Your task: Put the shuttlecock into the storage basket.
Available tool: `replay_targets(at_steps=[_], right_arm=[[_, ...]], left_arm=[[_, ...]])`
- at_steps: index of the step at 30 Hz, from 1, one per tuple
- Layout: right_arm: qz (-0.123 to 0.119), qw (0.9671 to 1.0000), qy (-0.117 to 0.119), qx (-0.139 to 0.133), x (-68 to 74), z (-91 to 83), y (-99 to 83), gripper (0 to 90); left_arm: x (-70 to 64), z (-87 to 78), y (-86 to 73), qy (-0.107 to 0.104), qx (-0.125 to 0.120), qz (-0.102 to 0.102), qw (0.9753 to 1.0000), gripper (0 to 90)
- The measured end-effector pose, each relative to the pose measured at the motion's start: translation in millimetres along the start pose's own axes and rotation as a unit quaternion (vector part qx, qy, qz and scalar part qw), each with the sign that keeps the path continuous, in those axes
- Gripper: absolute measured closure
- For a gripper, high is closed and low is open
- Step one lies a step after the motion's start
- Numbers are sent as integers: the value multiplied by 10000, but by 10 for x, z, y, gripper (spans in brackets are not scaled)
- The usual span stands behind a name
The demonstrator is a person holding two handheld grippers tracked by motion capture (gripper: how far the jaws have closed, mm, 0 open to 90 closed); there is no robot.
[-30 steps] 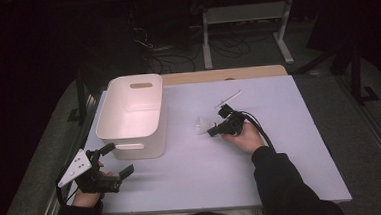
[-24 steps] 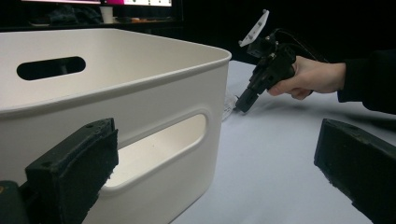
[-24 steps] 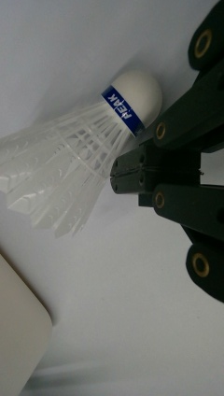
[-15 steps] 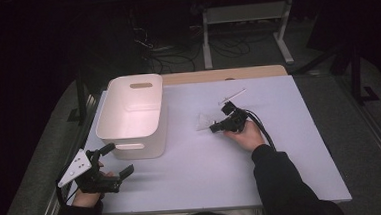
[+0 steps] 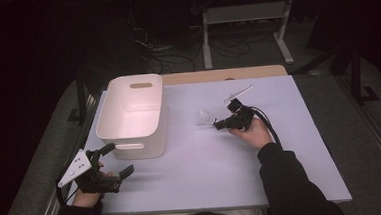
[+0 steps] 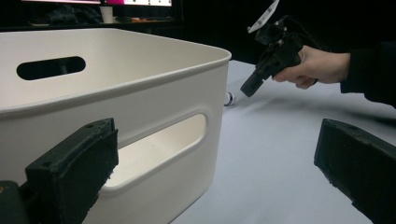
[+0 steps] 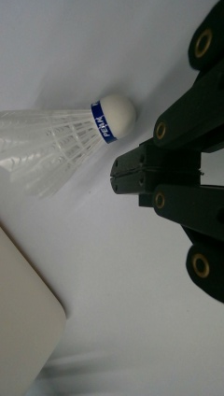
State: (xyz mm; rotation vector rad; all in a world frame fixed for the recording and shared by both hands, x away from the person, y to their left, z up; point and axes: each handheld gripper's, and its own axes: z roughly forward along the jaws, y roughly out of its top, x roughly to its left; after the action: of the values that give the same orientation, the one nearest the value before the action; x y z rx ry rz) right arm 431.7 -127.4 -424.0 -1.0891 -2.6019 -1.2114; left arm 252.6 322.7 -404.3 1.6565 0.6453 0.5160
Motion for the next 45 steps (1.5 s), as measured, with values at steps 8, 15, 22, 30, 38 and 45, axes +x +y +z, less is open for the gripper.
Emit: replay_targets(at_steps=[8, 15, 22, 30, 38, 45], right_arm=[[-65, 9999, -104, 66, -2, -215, 41, 874], [-160, 9997, -168, 93, 10, -335, 176, 869], [-262, 9993, -205, 175, 46, -358, 293, 867], [-277, 9990, -276, 195, 21, -382, 448, 780], [-253, 9987, -391, 220, -19, -378, 527, 687], [-229, 9987, -427, 157, -54, -371, 571, 533]], left_arm=[[-1, 2, 0, 5, 2, 6, 10000, 0], [2, 1, 0, 2, 8, 3, 10000, 0], [2, 1, -1, -4, 5, 3, 10000, 0], [2, 2, -1, -8, 6, 3, 10000, 0], [4, 1, -1, -14, 5, -5, 10000, 0], [2, 1, -1, -18, 2, -3, 10000, 0]])
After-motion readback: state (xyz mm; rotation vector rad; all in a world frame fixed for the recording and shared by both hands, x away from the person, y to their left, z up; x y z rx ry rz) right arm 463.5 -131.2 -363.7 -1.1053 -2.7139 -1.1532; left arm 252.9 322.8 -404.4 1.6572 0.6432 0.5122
